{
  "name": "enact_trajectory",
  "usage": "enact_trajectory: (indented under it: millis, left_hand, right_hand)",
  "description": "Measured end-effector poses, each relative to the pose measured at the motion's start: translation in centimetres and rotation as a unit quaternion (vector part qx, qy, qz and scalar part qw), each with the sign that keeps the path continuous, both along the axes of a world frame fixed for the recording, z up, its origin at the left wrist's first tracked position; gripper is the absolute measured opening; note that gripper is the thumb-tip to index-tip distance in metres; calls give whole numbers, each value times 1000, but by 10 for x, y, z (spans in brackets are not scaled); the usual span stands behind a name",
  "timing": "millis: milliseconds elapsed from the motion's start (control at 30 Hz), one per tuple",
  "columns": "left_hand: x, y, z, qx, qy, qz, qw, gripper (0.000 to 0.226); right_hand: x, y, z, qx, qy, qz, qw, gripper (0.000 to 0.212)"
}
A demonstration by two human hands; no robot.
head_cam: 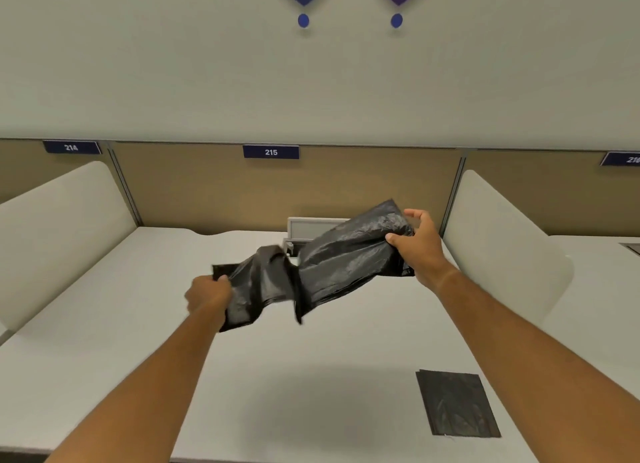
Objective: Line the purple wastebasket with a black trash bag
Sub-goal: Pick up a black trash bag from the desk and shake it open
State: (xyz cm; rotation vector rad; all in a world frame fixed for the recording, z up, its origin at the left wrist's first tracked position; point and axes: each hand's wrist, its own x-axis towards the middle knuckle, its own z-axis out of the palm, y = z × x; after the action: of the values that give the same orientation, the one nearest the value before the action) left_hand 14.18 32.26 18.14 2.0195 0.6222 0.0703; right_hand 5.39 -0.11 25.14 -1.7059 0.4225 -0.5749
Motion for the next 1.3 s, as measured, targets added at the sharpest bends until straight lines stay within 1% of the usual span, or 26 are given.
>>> enact_trajectory:
  millis: [67, 100, 133, 167, 200, 233, 267, 333, 400, 500, 600, 633, 700, 733, 767, 833, 900, 1000, 1100, 1167, 1267, 1300]
  left_hand:
    - [-1, 8, -1, 78, 42, 34, 995, 44]
    - [-3, 5, 3, 98, 38, 36, 994, 47]
    - [-5, -3, 9, 94, 8, 18, 995, 47]
    - [-8, -16, 18, 68, -41, -22, 997, 42]
    - [-12, -31, 28, 25, -93, -78, 992, 32]
    - [-17, -49, 39, -24, -130, -139, 982, 22]
    - [-24, -68, 52, -71, -147, -196, 967, 20]
    - [-34, -101, 78, -150, -146, -282, 936, 30]
    - [-40, -123, 95, -192, -142, -316, 918, 36]
    - [-42, -132, 106, -197, -138, -287, 927, 38]
    - [-43, -129, 107, -193, -132, -247, 940, 45]
    - [-43, -127, 107, -191, -130, -238, 943, 43]
    - [-46, -122, 105, -185, -128, -224, 948, 25]
    - [-47, -119, 104, -183, -128, -217, 950, 15]
    - [-48, -116, 103, -183, -128, -210, 952, 10]
    - [-50, -110, 102, -196, -127, -200, 952, 11]
    - [-53, -103, 102, -220, -124, -189, 949, 13]
    - [-61, -87, 100, -233, -142, -154, 950, 14]
    - [-71, -56, 98, -193, -178, -91, 961, 13]
    - [-79, -31, 93, -161, -189, -47, 968, 14]
    - [-96, 0, 83, -131, -167, -18, 977, 7]
    - [-102, 10, 80, -133, -154, -14, 979, 11]
  right_hand:
    - [-4, -3, 2, -8, 0, 19, 1000, 56]
    - [-5, 0, 3, -11, 1, 39, 999, 58]
    - [-4, 5, 4, -14, 5, 60, 998, 60]
    - [-2, 12, 5, -20, 10, 77, 997, 61]
    - [2, 21, 6, -29, 12, 92, 995, 61]
    - [5, 31, 8, -41, 12, 108, 993, 59]
    - [8, 41, 10, -56, 10, 120, 991, 58]
    - [12, 56, 15, -92, -5, 140, 986, 56]
    - [13, 66, 20, -119, -22, 160, 980, 56]
    - [12, 70, 24, -134, -24, 192, 972, 58]
    - [9, 70, 26, -119, -14, 220, 968, 64]
    - [7, 72, 25, -112, -11, 230, 967, 65]
    - [7, 76, 24, -88, -5, 243, 966, 64]
    - [7, 77, 23, -69, -2, 248, 966, 62]
    - [8, 79, 23, -47, 1, 250, 967, 59]
    - [8, 82, 22, -3, 4, 251, 968, 49]
    - [8, 86, 20, 17, 1, 255, 967, 38]
    - [6, 95, 18, 26, -6, 260, 965, 33]
    - [4, 110, 17, 44, -11, 272, 961, 25]
    - [2, 127, 13, 35, -9, 301, 953, 21]
    - [-6, 164, 3, 7, 0, 360, 933, 18]
    - [-10, 178, 0, -5, 3, 375, 927, 18]
